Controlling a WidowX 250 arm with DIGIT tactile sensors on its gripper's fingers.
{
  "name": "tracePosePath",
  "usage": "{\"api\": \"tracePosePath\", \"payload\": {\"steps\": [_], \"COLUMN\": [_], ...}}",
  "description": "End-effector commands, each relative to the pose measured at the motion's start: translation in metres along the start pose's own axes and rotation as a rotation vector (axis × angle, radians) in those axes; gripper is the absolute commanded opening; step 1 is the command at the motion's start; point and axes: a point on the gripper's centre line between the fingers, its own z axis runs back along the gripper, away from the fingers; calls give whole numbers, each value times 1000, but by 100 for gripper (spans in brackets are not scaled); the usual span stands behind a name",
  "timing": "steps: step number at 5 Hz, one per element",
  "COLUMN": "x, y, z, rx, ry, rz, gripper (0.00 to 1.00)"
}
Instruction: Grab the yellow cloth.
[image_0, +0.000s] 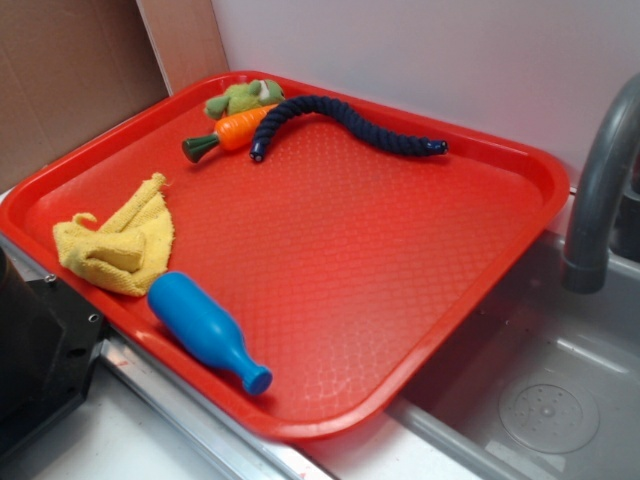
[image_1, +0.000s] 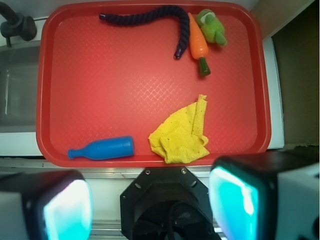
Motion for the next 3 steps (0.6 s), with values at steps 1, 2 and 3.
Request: {"api": "tracePosePath", "payload": {"steps": [1, 2, 3], "x": [0, 10, 20], "y": [0, 44, 90], "z": [0, -50, -103], "rx": [0, -78, -125], "ry": [0, 107, 158], "rz": [0, 73, 212], "gripper": [100, 100, 100]}}
